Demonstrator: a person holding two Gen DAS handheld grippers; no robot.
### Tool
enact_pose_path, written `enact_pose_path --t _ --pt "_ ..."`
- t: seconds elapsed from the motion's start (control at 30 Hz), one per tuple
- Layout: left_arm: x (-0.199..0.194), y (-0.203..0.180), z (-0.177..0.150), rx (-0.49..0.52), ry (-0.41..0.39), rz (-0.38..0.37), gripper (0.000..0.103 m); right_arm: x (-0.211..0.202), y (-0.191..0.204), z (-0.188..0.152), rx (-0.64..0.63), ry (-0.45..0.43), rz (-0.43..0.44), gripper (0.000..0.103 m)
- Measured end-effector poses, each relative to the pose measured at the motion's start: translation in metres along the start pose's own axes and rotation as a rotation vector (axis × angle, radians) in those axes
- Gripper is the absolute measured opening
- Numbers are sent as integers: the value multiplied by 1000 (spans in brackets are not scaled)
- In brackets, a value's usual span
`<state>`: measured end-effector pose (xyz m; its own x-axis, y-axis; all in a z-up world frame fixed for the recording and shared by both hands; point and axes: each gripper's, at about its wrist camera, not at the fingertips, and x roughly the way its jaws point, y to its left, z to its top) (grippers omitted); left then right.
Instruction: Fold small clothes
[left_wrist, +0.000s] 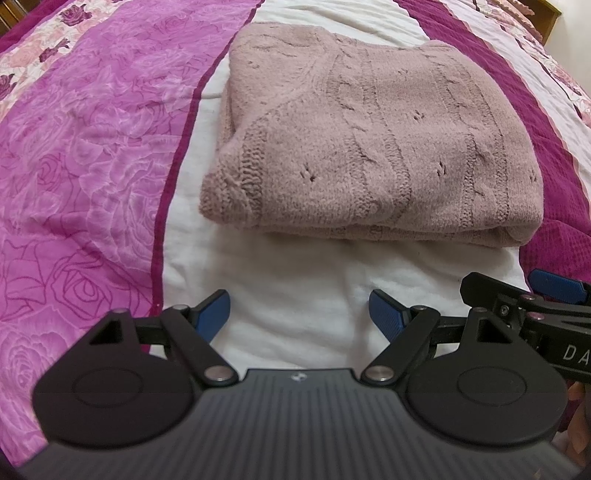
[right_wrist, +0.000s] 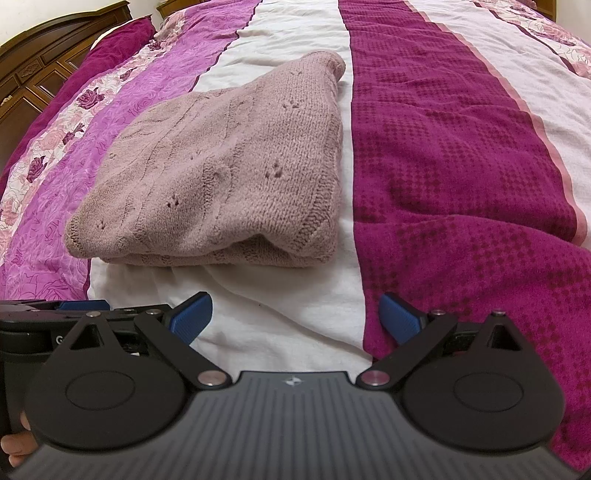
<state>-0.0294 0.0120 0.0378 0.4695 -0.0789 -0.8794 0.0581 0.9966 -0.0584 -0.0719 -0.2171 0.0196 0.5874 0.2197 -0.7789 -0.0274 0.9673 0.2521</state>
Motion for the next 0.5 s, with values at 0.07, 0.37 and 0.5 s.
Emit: enact_pose_path --t 0.07,0.37,0.5 --pt "0 0 0 0 0 0 84 0 0 0 0 0 0 100" --pt "0 0 0 0 1 1 84 0 0 0 1 0 0 100" --pt "0 2 0 -4 6 4 84 0 0 0 0 0 0 100"
